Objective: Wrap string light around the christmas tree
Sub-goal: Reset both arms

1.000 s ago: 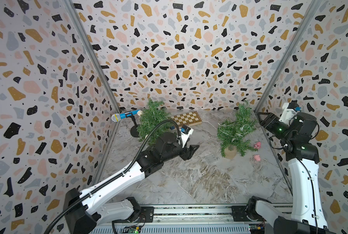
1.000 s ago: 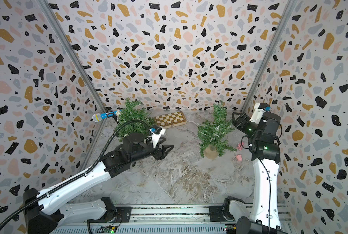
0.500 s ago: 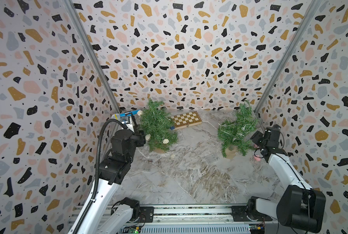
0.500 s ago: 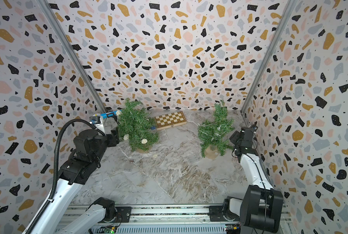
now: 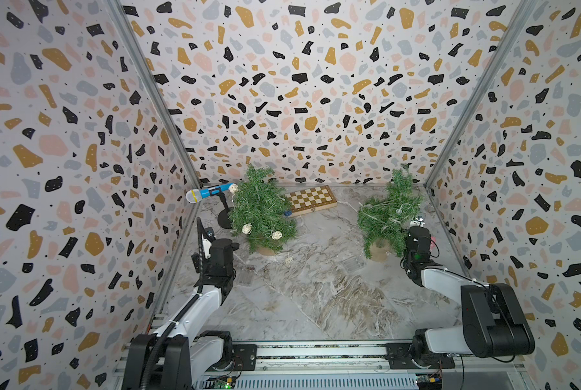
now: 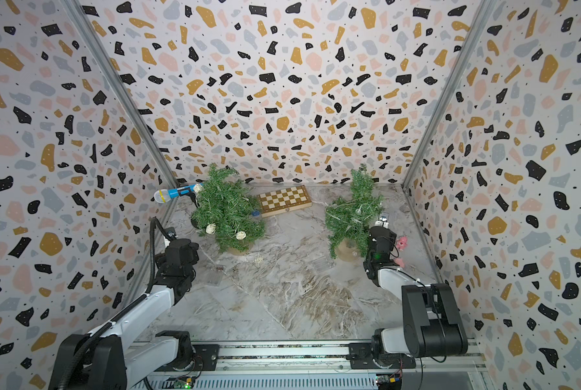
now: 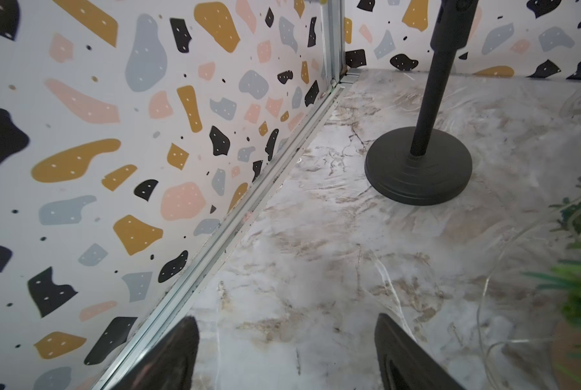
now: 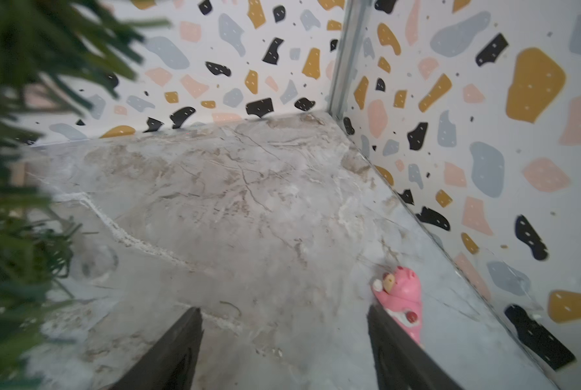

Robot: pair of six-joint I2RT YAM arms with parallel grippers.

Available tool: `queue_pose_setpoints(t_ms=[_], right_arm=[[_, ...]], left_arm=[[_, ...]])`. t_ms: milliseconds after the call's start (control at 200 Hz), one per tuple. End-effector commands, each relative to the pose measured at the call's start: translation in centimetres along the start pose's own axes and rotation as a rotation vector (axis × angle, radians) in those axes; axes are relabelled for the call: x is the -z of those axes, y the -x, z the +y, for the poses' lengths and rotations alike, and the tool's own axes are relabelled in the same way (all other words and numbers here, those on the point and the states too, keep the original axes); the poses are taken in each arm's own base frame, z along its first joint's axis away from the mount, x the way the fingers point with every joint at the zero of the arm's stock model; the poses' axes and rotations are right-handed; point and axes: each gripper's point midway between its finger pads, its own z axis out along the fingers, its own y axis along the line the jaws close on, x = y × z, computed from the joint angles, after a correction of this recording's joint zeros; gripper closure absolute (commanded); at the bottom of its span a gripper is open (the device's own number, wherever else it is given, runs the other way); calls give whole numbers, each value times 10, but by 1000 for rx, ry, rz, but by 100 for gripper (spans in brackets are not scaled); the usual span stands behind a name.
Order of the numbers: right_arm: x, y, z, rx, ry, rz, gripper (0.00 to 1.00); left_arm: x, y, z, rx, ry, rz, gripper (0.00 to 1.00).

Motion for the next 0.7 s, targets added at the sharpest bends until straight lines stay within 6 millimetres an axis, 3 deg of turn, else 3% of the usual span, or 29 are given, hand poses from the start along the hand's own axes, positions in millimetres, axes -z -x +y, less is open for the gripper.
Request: queue_pose_setpoints(t_ms=[0,170,275,360,481,636,696], right_arm=[[10,23,7,46,25,-128,22],[24,17,6,48,57,-138,22],[29,-7,-5,47,30,-95,22],[32,-17,-8,42,36,-118,23],[32,-12,0,-15,115,-177,23],[31,-28,17,31,208,-187,22],[33,-25,18,38,212,-208,22]], left_arm=[[5,47,-8,71,-51,-197,18],[5,52,-30,56,-169,-210,19],[13,42,-36,108,-240,-199,20],[7,24,-37,106,-234,-172,19],[-3,9,-51,78,-277,-179,19],[-5,1,-63,49,-331,-171,19],[-7,-1,-68,41,-344,-166,19]])
